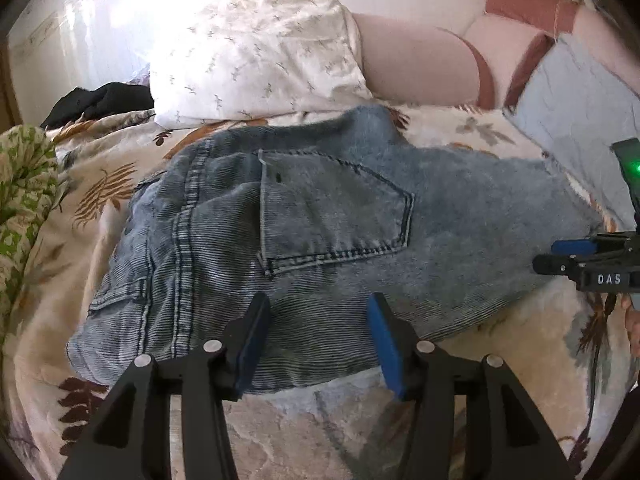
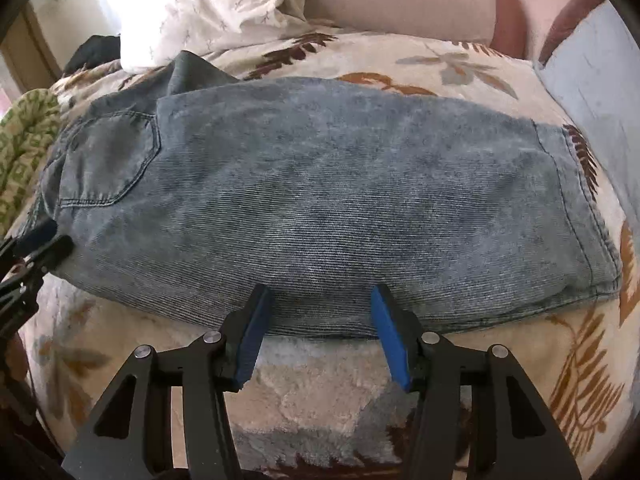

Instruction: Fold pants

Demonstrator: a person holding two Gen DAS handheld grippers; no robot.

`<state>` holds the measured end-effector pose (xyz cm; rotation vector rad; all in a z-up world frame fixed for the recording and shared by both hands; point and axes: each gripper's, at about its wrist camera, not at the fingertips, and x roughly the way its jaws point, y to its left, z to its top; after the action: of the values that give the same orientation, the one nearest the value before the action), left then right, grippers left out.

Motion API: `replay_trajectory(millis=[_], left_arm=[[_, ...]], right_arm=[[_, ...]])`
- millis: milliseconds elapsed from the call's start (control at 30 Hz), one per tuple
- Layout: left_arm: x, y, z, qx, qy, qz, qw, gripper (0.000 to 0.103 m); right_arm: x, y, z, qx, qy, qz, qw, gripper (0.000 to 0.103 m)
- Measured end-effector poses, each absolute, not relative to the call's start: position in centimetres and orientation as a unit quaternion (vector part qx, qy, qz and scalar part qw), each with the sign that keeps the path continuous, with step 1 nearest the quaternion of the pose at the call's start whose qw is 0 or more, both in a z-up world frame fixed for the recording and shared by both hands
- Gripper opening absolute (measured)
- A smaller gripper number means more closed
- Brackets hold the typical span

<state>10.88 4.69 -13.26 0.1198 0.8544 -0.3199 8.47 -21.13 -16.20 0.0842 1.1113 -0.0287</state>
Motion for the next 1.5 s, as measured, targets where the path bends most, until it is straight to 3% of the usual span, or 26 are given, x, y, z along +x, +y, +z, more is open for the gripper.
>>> replay_trajectory(millis=[100, 400, 767, 833, 900, 967, 1133, 1333, 1400, 1500], left_arm=[[11.2, 5.8, -12.3, 0.020, 0.399, -0.152, 0.904, 0.054], [12.1, 7.1, -12.3, 0.000, 0.396, -0.138, 0.908, 0.054], [13.2, 6.9, -13.9, 0.018, 0.427, -0.115, 0.897, 0.054], [13.2, 6.7, -14.0, 0.025, 0.427, -0.113, 0.897, 0.054], [13.2, 6.8, -14.0, 0.025, 0.427, -0.112, 0.897, 0.054], [13.2, 6.8, -14.0, 0.025, 0.427, -0.110, 0.897, 0.054], [13.0, 6.4, -14.2, 0.038, 0.424, -0.104, 0.899, 0.054], [12.7, 6.5, -14.0, 0.041, 0.425, -0.107, 0.898, 0.054], [12.6, 6.6, -14.1, 0.042, 0.426, -0.109, 0.897, 0.054], [12.5, 6.9, -13.9, 0.036, 0.426, -0.112, 0.897, 0.054]], right_arm=[[10.0, -21.0, -14.8, 0.040, 0.536, -0.004, 0.844, 0.051], [18.7, -14.6, -7.5, 0.048, 0.446, 0.146, 0.882, 0.054], [28.6, -12.9, -11.3, 0.067, 0.512, 0.189, 0.835, 0.053], [29.0, -12.4, -12.4, 0.056, 0.526, 0.197, 0.825, 0.043], [29.3, -11.6, -13.4, 0.014, 0.540, 0.184, 0.821, 0.010], [29.7, -11.8, -13.7, 0.009, 0.542, 0.170, 0.823, 0.009], [30.6, -12.0, -13.4, 0.022, 0.513, 0.138, 0.847, 0.008], [31.6, -12.1, -17.0, 0.045, 0.525, 0.097, 0.844, 0.008], [31.6, -12.2, -16.8, 0.056, 0.523, 0.080, 0.847, 0.021], [30.5, -13.1, -15.0, 0.093, 0.508, 0.088, 0.852, 0.031]])
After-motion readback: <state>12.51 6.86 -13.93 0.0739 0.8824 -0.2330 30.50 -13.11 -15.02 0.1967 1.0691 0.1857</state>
